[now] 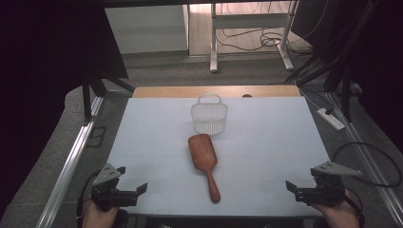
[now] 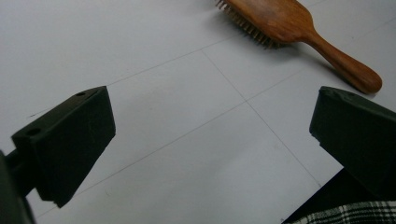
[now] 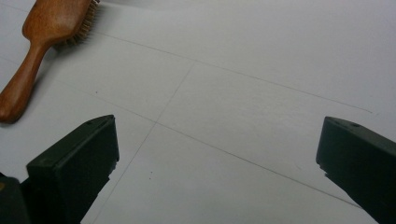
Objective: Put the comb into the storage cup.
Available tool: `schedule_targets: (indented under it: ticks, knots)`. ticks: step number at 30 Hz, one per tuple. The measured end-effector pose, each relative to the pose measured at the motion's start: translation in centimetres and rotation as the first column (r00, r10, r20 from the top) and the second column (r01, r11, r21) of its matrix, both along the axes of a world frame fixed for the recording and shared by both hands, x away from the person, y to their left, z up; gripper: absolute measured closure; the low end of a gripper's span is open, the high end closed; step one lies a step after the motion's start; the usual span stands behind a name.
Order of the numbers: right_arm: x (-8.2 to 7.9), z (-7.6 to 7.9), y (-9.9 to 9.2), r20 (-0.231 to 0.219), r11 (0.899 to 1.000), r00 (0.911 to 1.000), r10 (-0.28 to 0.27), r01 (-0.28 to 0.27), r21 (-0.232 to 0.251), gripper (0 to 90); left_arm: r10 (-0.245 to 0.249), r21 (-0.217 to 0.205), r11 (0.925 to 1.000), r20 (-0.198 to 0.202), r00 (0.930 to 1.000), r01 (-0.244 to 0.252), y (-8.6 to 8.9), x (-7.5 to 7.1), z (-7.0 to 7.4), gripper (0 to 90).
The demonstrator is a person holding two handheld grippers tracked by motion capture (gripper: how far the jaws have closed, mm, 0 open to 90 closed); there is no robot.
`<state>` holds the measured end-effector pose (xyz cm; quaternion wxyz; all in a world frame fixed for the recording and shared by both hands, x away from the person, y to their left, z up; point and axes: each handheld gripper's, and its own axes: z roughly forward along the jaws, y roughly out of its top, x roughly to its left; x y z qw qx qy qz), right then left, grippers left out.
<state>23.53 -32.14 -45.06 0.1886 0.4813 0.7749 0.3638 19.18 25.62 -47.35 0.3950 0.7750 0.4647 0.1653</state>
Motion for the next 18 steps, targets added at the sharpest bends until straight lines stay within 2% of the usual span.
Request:
schedule_targets:
  ticks: [5,9,18]
  knots:
    - [0.09,-0.03,0.1,-0.009,1.0,0.9999,0.007,-0.007,-0.006,0.0,-0.02,0.015,0.9997,-0.005,0.9998,0.02,-0.14,0.01,-0.01,2.0]
    - [0.05,-0.05,0.19,-0.008,1.0,0.9999,0.015,-0.015,-0.016,0.0,-0.017,0.019,0.9997,-0.012,0.9998,0.017,-0.23,0.14,-0.02,1.8]
    - [0.05,-0.08,0.2,-0.014,1.0,0.9997,0.017,-0.018,-0.018,0.0,-0.006,-0.006,1.0,-0.024,0.9997,0.006,0.03,0.28,-0.05,0.5]
